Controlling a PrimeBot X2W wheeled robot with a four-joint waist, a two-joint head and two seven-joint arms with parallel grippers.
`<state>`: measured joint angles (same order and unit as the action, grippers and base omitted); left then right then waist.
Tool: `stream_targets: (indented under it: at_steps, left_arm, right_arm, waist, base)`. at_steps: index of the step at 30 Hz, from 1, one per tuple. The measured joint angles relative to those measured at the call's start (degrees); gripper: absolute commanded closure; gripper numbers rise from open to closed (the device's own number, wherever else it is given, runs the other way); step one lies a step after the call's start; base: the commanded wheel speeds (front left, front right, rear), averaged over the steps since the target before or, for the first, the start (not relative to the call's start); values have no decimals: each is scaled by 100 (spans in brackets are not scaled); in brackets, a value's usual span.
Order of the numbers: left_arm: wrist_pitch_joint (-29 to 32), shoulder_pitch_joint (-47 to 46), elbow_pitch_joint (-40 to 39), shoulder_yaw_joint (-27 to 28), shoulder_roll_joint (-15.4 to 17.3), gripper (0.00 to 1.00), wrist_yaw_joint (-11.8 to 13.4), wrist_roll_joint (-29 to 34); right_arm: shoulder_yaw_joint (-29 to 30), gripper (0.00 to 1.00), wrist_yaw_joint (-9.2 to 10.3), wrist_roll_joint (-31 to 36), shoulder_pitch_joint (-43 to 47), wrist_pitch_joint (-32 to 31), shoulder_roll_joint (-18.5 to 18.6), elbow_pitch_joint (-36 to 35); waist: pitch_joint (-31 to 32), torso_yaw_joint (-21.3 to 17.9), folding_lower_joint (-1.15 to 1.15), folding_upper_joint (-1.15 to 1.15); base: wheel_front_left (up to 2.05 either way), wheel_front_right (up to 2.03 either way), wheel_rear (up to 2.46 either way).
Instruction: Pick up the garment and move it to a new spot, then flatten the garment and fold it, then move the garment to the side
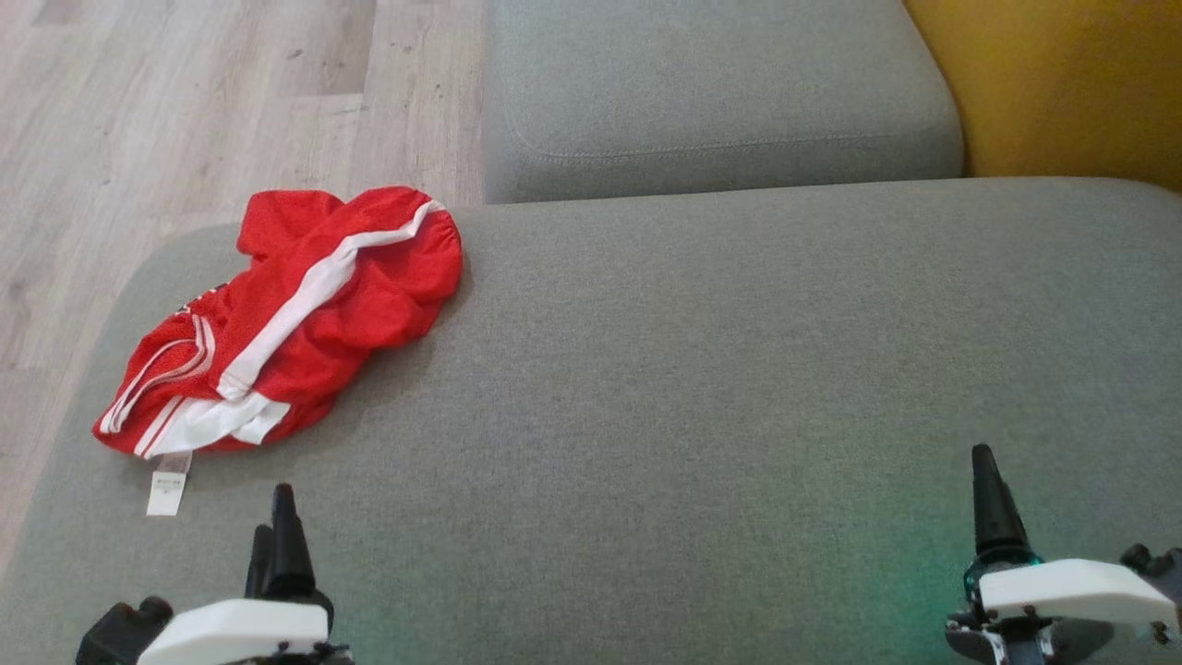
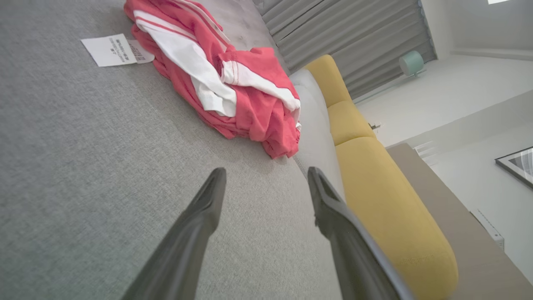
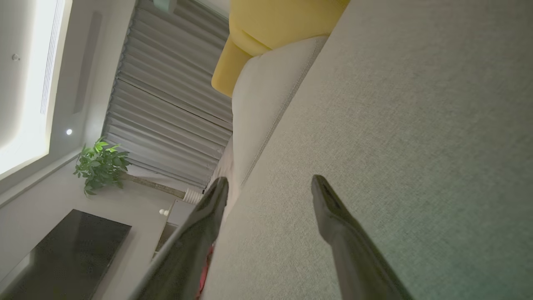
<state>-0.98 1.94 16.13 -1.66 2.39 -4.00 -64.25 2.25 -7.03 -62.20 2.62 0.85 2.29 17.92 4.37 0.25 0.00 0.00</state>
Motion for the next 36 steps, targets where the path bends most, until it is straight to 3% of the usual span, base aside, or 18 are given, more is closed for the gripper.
stream_targets:
  at_steps: [36]
  left_arm:
    - [-575, 316, -180, -410, 5, 0, 302, 2480]
  right_arm:
    - [-310, 0, -1, 2462, 282, 580, 1, -238]
  waist:
    - [355, 36, 1, 0]
  base:
    - [0, 0, 0]
